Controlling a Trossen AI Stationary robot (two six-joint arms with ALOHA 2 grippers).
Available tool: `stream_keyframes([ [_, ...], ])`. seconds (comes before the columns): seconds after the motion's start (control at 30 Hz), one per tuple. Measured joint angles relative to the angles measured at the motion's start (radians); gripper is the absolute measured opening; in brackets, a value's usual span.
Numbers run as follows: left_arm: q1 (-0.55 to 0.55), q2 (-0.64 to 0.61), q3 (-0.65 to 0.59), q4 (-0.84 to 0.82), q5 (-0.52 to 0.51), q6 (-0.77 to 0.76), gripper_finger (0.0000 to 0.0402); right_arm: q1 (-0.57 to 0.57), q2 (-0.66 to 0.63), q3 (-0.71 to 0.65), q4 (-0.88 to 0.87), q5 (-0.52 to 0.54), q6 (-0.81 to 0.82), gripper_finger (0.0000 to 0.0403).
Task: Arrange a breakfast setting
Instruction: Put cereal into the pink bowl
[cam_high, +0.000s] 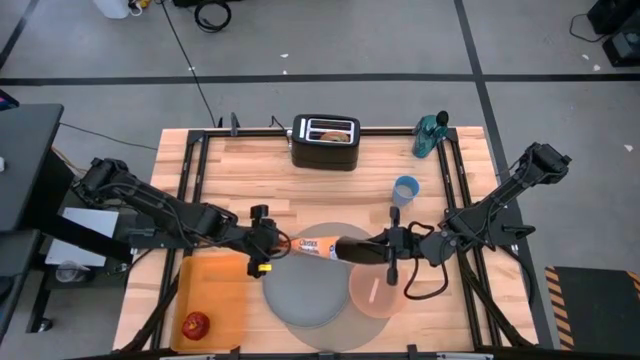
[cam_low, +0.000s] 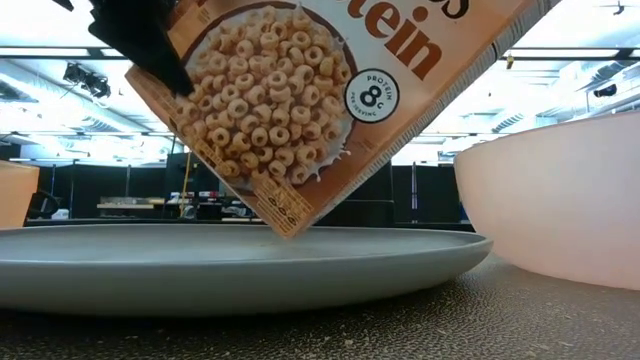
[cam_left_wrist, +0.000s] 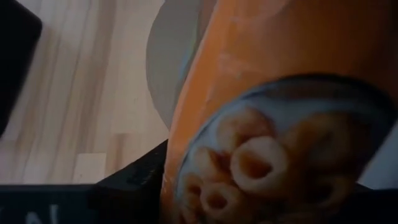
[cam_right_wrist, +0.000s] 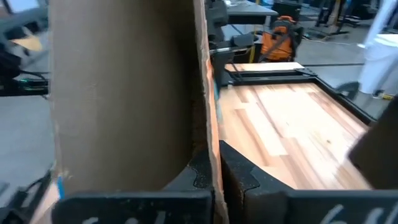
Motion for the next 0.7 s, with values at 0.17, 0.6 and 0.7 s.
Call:
stream_keyframes([
  [0.17, 0.004, 0.000, 0.057, -0.070, 0.008, 0.016, 0.0209, 0.004, 0.000, 0.000, 0.022, -0.038, -0.024, 0.0034],
  [0.6, 0.064, 0.008, 0.158, -0.195, 0.159, 0.001, 0.0207, 0.091, -0.017, 0.000, 0.070, 0.080, -0.098, 0.0108],
  [0.7, 0.066, 0.008, 0.167, -0.201, 0.159, 0.000, 0.0207, 0.109, -0.032, 0.000, 0.063, 0.107, -0.102, 0.0125],
])
